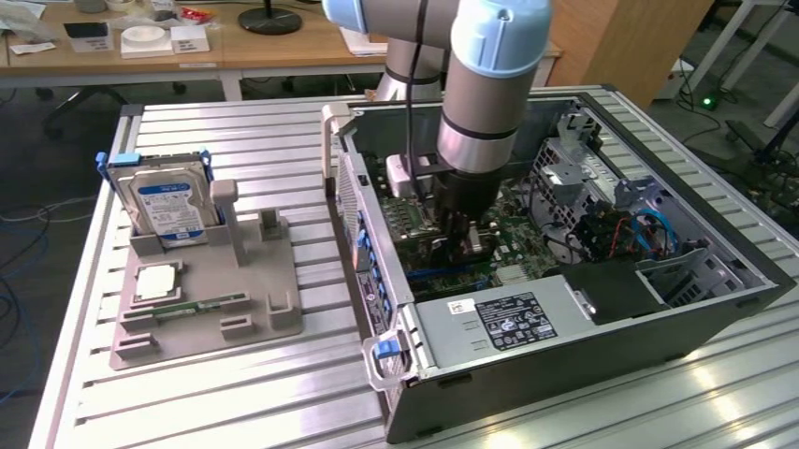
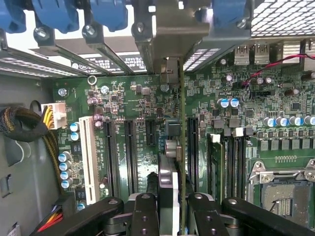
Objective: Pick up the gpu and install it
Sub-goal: 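Insert the gpu into the slot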
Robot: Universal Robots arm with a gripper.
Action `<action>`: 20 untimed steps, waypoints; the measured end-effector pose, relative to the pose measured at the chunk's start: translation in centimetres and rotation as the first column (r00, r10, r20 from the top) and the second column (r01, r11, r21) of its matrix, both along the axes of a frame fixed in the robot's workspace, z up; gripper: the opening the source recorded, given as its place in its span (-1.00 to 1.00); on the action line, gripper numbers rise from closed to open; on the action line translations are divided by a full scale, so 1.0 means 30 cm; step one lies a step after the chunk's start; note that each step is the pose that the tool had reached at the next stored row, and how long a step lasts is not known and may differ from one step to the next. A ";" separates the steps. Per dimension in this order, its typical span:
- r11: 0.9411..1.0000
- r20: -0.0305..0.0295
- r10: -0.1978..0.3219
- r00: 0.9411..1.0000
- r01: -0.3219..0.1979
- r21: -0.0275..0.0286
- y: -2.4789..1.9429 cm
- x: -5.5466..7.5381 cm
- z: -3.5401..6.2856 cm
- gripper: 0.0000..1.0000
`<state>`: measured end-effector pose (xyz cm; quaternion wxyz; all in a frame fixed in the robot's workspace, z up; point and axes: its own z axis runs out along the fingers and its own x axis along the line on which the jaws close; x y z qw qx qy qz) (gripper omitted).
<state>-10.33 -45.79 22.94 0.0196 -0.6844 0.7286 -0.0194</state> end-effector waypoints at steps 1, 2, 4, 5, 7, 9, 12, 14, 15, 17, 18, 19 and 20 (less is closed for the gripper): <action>1.000 0.000 0.000 1.000 0.000 0.000 0.000 -0.002 0.000 -0.44; 1.000 0.000 0.000 1.000 0.000 0.000 0.000 -0.006 -0.001 -0.44; 1.000 0.000 0.000 1.000 0.000 0.000 0.000 -0.008 -0.001 -0.44; 1.000 0.000 0.000 1.000 0.000 0.000 0.000 -0.008 -0.001 -0.44; 1.000 0.000 0.000 1.000 0.000 0.000 0.000 -0.009 -0.001 -0.44; 1.000 0.000 0.000 1.000 0.000 0.000 0.000 -0.009 -0.001 -0.44; 1.000 0.000 0.000 1.000 0.000 0.000 0.000 -0.009 -0.001 -0.44; 1.000 0.000 0.000 1.000 0.000 0.000 0.000 -0.009 -0.001 -0.44; 1.000 0.000 0.000 1.000 0.000 0.000 0.000 -0.009 -0.001 -0.44; 1.000 0.000 0.000 1.000 0.000 0.000 0.000 -0.009 -0.001 -0.44; 1.000 0.000 0.000 1.000 0.000 0.000 0.000 -0.009 -0.001 -0.44; 1.000 0.000 0.000 1.000 0.000 0.000 0.000 -0.009 -0.001 -0.44; 1.000 0.000 0.000 1.000 0.000 0.000 0.000 -0.009 -0.001 -0.44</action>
